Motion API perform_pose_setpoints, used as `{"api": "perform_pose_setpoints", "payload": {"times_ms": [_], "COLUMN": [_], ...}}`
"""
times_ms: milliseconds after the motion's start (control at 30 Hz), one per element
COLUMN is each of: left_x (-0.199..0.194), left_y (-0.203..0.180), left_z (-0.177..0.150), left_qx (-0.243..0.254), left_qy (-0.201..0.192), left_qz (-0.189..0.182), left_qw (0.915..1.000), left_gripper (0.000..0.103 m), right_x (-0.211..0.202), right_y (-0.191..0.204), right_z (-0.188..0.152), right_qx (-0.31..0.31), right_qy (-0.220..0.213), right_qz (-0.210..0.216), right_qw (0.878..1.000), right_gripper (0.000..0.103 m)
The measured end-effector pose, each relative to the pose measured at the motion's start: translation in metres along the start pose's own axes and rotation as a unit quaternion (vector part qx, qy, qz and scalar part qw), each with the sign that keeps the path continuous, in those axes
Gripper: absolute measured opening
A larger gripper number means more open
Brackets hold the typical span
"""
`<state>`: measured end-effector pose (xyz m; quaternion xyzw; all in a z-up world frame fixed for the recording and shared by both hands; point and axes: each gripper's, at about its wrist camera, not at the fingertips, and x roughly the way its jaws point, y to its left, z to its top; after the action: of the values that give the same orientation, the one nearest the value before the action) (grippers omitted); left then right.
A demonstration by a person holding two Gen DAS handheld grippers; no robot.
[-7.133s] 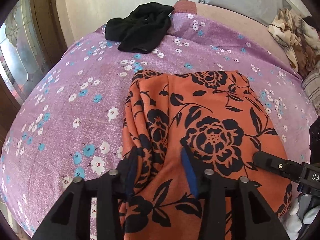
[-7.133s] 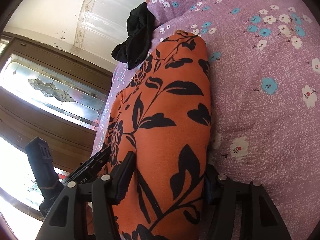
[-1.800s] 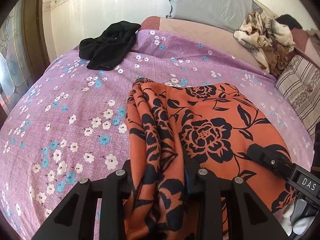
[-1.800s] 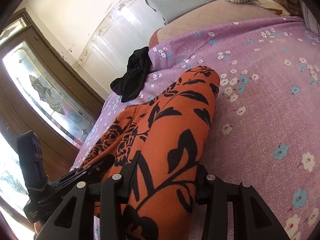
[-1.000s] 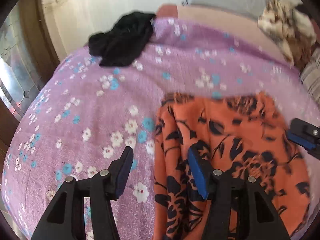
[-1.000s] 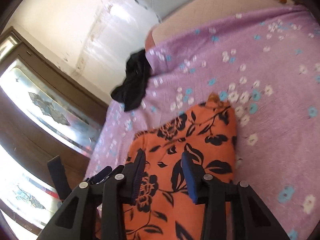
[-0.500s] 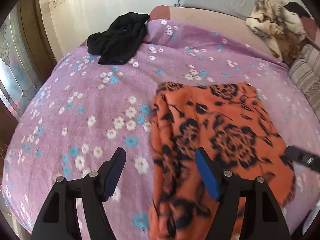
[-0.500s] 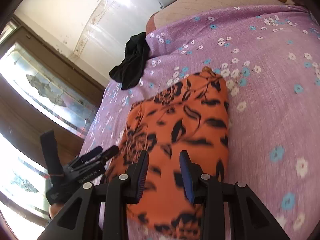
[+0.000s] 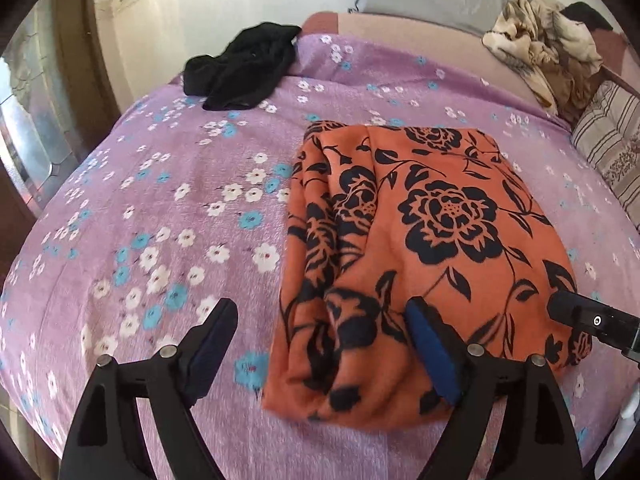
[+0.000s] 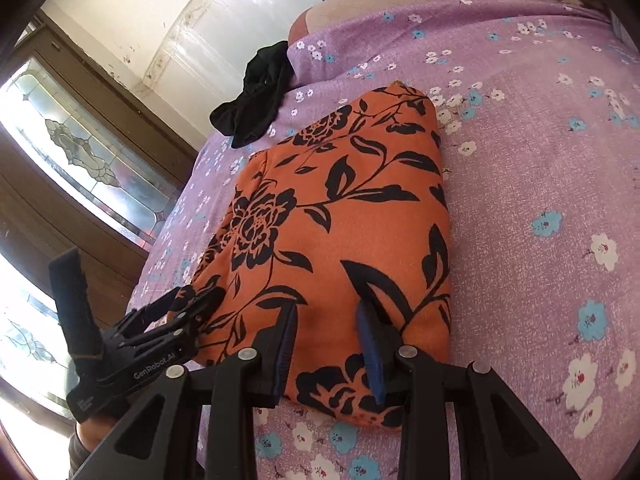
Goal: Fold small clothes
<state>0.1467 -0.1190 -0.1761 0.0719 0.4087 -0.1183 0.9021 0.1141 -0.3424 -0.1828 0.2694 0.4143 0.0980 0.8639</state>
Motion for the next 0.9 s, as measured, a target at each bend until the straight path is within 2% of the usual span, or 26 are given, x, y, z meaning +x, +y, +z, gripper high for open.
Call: {"api": "perform_pose_setpoints", "payload": {"times_ms": [167,367,467,633,667,767,900], "left_x": [-0.024,-0.067,-0.089,-0.120,-0.126,-0.144,-0.165], "left_y": [0.000,0.003,0.001,-0.006,-0.006,-0.005,-0.006], "left_z": [-0.023,-0.039,-0.042,-0.039,-0.037,-0.033,-0.026], "left_qx": [0.006,-0.007,-0.004,0.008,0.008,0.005,0.004], "left_qy": [-0.002,-0.006,-0.026,-0.053,-0.056,-0.069,-0.087], "left_qz": [0.023,0.018,0.015,0.035,0.036,0.041,0.049], "left_qw": [0.9997,0.9998,0.9995,0.9979,0.9977,0.9968,0.9950], "left_gripper": [0.092,0.092,0.092,0.092,0.092,0.092,0.093], "right_x": [-0.021,-0.054,-0.075,-0.106,-0.112,-0.132,-0.156], "right_y": [0.006,0.027,0.039,0.057,0.061,0.073,0.088], "right_z": [-0.024,-0.043,-0.052,-0.057,-0.058,-0.060,-0.059], "right_qx": [-0.003,-0.044,-0.070,-0.092,-0.094,-0.103,-0.124], "right_qy": [-0.002,-0.024,-0.047,-0.081,-0.086,-0.110,-0.138], "right_qz": [-0.010,-0.042,-0.046,-0.040,-0.039,-0.035,-0.040], "right_qw": [1.000,0.998,0.995,0.992,0.991,0.988,0.982], "right_gripper": [0.035,0.035,0.035,0.037,0.039,0.057,0.057]}}
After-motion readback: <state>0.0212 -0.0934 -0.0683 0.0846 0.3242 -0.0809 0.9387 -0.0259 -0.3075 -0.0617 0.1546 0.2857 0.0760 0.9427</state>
